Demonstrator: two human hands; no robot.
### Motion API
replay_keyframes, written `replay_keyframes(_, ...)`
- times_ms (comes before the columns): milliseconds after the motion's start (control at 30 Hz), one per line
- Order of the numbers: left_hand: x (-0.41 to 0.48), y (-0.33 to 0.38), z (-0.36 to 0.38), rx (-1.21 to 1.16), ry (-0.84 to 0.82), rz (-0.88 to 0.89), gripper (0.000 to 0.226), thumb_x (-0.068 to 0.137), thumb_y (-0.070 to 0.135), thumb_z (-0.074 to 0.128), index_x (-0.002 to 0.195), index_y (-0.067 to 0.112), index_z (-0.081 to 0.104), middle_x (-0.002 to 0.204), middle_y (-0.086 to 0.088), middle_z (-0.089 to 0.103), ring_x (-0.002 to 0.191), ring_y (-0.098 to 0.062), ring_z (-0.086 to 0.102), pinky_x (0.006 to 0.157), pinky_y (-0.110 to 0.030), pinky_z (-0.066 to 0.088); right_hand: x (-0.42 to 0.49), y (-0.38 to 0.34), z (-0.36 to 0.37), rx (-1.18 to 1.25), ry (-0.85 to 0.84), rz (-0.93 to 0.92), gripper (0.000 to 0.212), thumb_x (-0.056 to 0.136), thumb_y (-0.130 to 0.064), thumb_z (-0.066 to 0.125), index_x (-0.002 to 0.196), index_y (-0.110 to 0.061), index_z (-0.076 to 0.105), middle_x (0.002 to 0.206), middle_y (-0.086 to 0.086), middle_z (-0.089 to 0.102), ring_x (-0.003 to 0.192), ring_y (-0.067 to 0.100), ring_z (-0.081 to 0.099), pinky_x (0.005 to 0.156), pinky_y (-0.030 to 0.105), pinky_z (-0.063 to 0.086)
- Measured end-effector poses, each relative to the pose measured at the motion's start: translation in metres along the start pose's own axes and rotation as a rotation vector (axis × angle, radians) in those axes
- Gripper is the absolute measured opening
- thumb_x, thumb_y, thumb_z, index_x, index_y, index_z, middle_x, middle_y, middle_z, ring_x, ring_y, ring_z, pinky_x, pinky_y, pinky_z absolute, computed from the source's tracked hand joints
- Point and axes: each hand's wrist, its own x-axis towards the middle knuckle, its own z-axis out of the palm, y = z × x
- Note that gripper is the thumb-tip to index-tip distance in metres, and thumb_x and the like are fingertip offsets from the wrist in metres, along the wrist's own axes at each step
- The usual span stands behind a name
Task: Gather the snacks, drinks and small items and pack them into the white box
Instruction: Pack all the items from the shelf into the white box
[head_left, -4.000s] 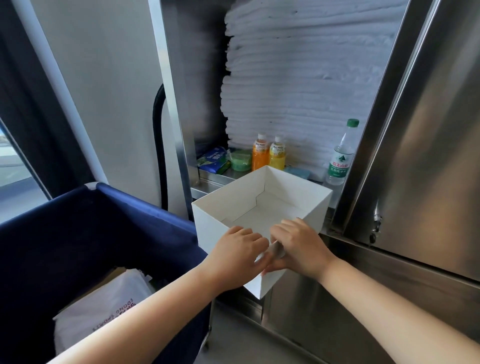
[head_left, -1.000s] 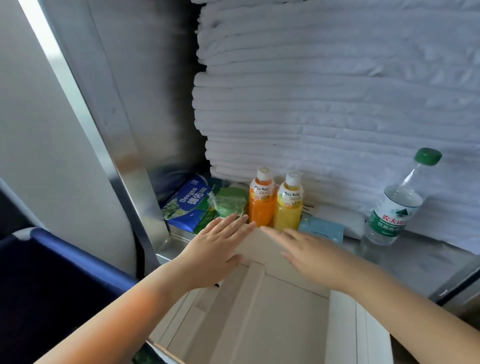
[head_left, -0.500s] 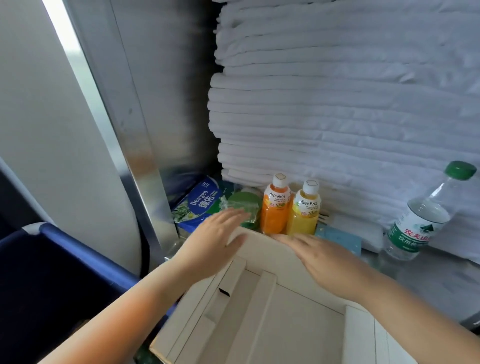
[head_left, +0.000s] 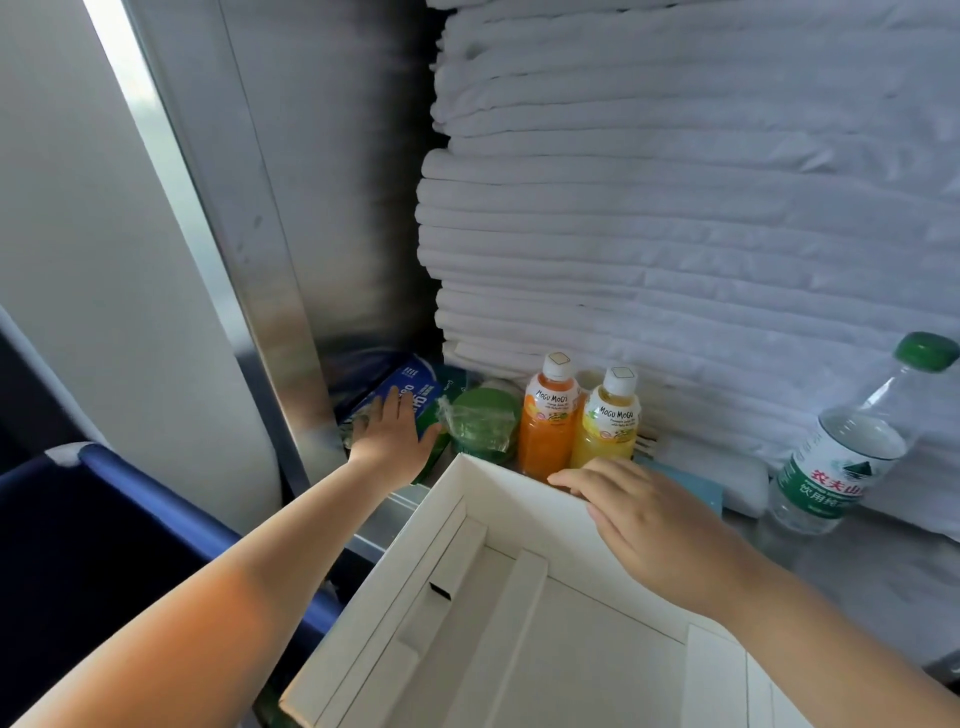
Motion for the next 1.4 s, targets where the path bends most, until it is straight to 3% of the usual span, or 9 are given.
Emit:
replay_keyframes(233,0.013,-0.007,0.007,0.009,0.031,-0.047,0.069,0.094,0.061,0.019,0.150,0.022,0.010,0.159,-0.007,0.001,0.144,-0.032,-0.003,0.112,-0.057,0.000,-0.002,0.004,0.000,0.017,0.024,0.030,0.036,0.098,-0.021,0.040,0.133,-0.029,0.044,0.118,-0.016,0.048,0.109,0.002,0.045,0.091,0.018,0.040)
replay_keyframes(500,0.019,-0.009,0.003,-0.100,0.046,-0.127,0.080,0.083,0.072,0.039,0.145,0.027,0.020,0.145,-0.011,0.023,0.130,-0.034,0.028,0.106,-0.046,0.026,-0.001,0.004,0.003,0.033,-0.004,0.042,0.036,0.100,-0.027,0.036,0.135,-0.033,0.039,0.124,-0.019,0.045,0.114,-0.001,0.041,0.095,0.022,0.040)
replay_keyframes(733,0.019,-0.005,-0.008,-0.157,0.061,-0.125,0.093,0.074,0.069,0.058,0.145,0.023,0.020,0.134,-0.012,0.028,0.120,-0.031,0.036,0.091,-0.040,0.041,0.000,0.006,0.005,0.054,-0.023,0.057,0.036,0.100,-0.029,0.034,0.135,-0.036,0.036,0.126,-0.022,0.045,0.115,-0.004,0.039,0.095,0.018,0.038)
replay_keyframes(867,0.016,0.000,-0.012,-0.203,0.071,-0.151,0.094,0.070,0.064,0.067,0.142,0.020,0.025,0.134,-0.013,0.028,0.117,-0.034,0.039,0.090,-0.042,0.045,-0.001,0.006,0.006,0.067,-0.038,0.062,0.035,0.099,-0.029,0.035,0.134,-0.038,0.036,0.125,-0.023,0.045,0.114,-0.005,0.039,0.093,0.016,0.038)
replay_keyframes(1167,0.004,0.010,-0.014,-0.261,0.318,-0.121,0.087,0.069,0.053,0.072,0.136,0.015,0.031,0.124,-0.011,0.033,0.109,-0.031,0.041,0.088,-0.042,0.040,-0.001,0.009,0.008,0.078,-0.039,0.072,0.035,0.100,-0.034,0.033,0.134,-0.042,0.032,0.128,-0.026,0.043,0.116,-0.008,0.037,0.094,0.014,0.037)
replay_keyframes(1400,-0.010,0.014,-0.046,-0.054,0.569,0.066,0.075,0.072,0.049,0.072,0.128,0.013,0.037,0.120,-0.012,0.040,0.106,-0.029,0.043,0.087,-0.041,0.040,-0.002,0.007,0.006,0.101,-0.031,0.071,0.035,0.099,-0.034,0.035,0.134,-0.041,0.033,0.127,-0.027,0.043,0.115,-0.009,0.037,0.093,0.012,0.037)
